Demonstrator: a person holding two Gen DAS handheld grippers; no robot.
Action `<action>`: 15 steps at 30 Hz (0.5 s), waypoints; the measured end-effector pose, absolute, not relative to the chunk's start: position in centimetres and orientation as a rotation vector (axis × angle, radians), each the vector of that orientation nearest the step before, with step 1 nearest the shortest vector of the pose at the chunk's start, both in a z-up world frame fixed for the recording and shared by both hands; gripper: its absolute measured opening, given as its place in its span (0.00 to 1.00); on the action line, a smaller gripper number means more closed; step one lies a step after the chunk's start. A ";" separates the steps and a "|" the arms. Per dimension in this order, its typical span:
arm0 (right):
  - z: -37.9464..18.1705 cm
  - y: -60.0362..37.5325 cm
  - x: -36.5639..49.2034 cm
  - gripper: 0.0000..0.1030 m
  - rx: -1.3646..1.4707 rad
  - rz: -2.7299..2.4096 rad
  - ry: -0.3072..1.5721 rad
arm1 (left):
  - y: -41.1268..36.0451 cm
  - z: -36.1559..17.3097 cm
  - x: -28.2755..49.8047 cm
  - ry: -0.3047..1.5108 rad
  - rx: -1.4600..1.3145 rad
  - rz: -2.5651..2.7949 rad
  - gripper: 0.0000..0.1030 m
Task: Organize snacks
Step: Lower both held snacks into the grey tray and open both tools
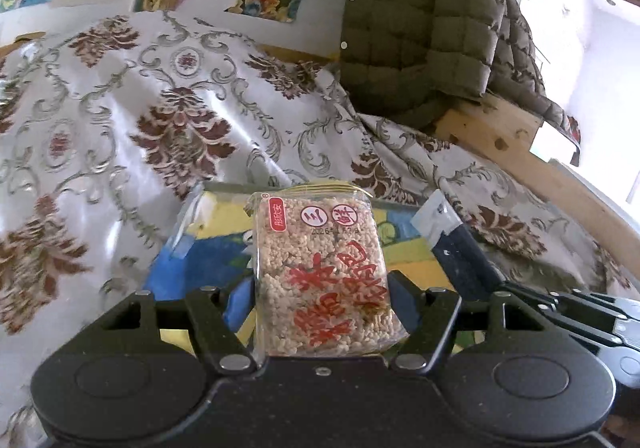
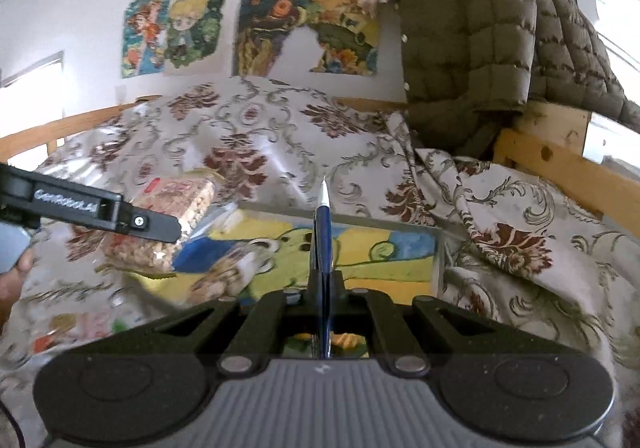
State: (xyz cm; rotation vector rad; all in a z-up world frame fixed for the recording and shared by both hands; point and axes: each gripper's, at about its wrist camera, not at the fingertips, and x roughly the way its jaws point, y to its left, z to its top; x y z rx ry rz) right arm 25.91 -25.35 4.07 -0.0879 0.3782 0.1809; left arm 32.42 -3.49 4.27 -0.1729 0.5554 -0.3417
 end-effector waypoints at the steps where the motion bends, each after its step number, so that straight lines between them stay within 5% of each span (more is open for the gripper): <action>1: 3.8 -25.6 27.1 0.03 -0.081 0.176 0.384 | -3.8 3.8 33.3 0.555 -0.175 -0.345 0.69; 15: -0.5 -26.2 33.5 0.03 -0.053 0.173 0.490 | -6.9 -2.5 38.0 0.638 -0.166 -0.382 0.69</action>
